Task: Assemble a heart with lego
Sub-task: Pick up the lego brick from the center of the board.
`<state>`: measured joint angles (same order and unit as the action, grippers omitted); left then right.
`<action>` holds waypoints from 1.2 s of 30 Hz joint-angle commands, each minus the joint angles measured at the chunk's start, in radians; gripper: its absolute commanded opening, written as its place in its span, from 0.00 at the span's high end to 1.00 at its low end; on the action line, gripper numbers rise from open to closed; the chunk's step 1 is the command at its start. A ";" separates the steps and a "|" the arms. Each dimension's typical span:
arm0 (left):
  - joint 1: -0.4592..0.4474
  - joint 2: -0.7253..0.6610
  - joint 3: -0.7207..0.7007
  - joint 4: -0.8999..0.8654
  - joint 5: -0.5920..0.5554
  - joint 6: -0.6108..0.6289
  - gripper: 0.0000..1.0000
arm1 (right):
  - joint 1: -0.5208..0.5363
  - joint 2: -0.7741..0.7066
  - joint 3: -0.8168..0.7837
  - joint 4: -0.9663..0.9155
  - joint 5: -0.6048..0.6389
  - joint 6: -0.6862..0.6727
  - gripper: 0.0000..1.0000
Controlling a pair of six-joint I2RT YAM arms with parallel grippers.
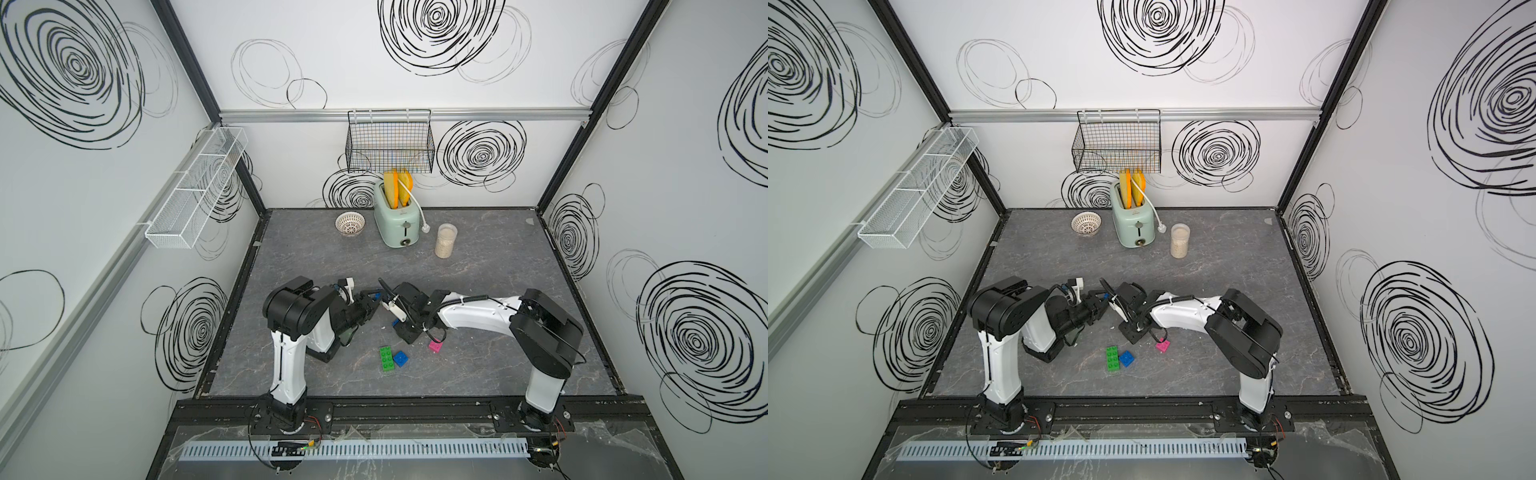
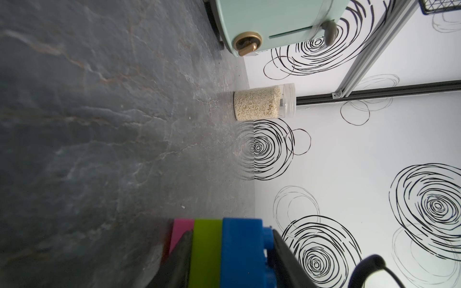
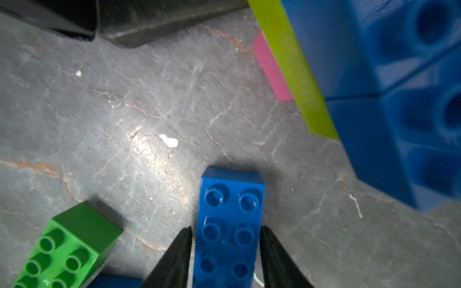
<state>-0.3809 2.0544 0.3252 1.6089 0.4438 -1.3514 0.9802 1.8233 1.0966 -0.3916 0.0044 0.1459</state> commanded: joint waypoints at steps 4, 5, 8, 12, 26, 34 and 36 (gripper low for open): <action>-0.010 0.030 -0.005 0.206 -0.005 -0.006 0.61 | 0.003 0.019 0.000 0.008 0.017 0.005 0.52; -0.010 0.030 -0.004 0.206 -0.006 -0.007 0.61 | 0.003 0.021 0.000 0.010 0.016 0.006 0.52; -0.009 0.029 -0.009 0.206 -0.007 -0.006 0.60 | 0.002 0.026 0.003 0.012 0.018 0.009 0.55; -0.010 0.029 -0.012 0.206 -0.010 -0.008 0.58 | 0.003 0.021 0.001 0.016 0.023 0.010 0.60; -0.002 0.019 -0.014 0.207 -0.014 -0.024 0.31 | -0.003 -0.064 -0.022 -0.055 -0.011 -0.049 0.77; 0.005 -0.004 -0.019 0.206 -0.017 -0.035 0.16 | -0.021 -0.138 0.000 -0.159 -0.064 -0.120 0.79; 0.011 -0.014 -0.024 0.206 -0.020 -0.040 0.14 | -0.030 -0.160 0.019 -0.192 -0.062 -0.144 0.79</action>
<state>-0.3786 2.0342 0.3225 1.6100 0.4404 -1.3911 0.9642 1.7058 1.0851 -0.4957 -0.0372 0.0544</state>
